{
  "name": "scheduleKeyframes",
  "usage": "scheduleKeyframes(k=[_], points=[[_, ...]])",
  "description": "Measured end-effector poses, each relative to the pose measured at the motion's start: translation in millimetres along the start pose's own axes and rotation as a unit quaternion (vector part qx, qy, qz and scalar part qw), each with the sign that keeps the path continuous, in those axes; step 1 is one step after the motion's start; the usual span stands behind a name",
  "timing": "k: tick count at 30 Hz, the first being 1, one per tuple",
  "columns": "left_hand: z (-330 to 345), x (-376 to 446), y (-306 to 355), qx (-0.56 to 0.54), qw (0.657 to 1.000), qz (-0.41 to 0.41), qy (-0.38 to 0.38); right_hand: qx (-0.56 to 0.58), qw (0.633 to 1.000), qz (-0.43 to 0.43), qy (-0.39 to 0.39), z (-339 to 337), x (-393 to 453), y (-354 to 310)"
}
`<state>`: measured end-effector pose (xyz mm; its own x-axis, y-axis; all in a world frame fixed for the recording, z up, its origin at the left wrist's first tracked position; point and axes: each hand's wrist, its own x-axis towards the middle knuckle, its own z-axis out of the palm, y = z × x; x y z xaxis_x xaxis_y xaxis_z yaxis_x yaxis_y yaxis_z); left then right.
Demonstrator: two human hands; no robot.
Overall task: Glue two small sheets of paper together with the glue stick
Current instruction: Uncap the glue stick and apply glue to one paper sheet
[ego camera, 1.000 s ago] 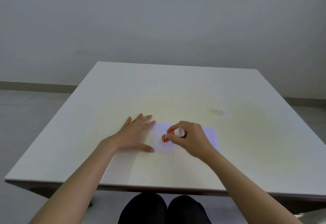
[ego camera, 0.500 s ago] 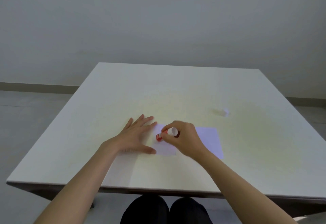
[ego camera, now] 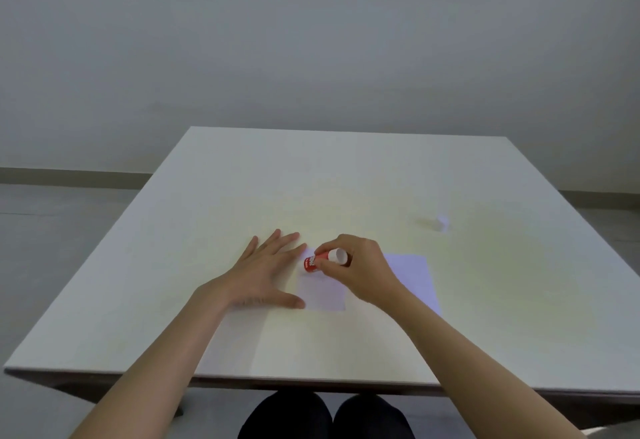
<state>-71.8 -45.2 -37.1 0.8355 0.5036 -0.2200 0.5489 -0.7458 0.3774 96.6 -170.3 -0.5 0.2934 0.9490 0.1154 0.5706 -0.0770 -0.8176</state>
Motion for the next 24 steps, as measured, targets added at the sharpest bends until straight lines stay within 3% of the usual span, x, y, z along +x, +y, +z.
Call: scheduleKeyframes(k=[5, 12, 17, 22, 24], points=[[-2.2, -1.1, 0.9, -0.002, 1.000, -0.003, -0.008, 0.010, 0.997, 0.032, 0.073, -10.3, 6.4, 8.0], [0.5, 1.2, -3.9, -0.009, 1.000, 0.000, -0.008, 0.042, 0.998, 0.047, -0.001, -23.9, -17.7, 21.3], [-0.2, 0.9, -2.5, -0.007, 1.000, 0.000, -0.014, 0.058, 0.993, 0.071, 0.072, -24.9, -11.9, 25.2], [-1.1, -0.3, -0.8, -0.005, 1.000, -0.004, -0.010, 0.048, 0.998, 0.024, -0.040, -25.6, -21.1, 22.4], [-0.8, 0.3, -1.7, -0.003, 1.000, -0.001, -0.012, 0.060, 0.997, 0.033, -0.047, -30.5, -20.0, 23.3]])
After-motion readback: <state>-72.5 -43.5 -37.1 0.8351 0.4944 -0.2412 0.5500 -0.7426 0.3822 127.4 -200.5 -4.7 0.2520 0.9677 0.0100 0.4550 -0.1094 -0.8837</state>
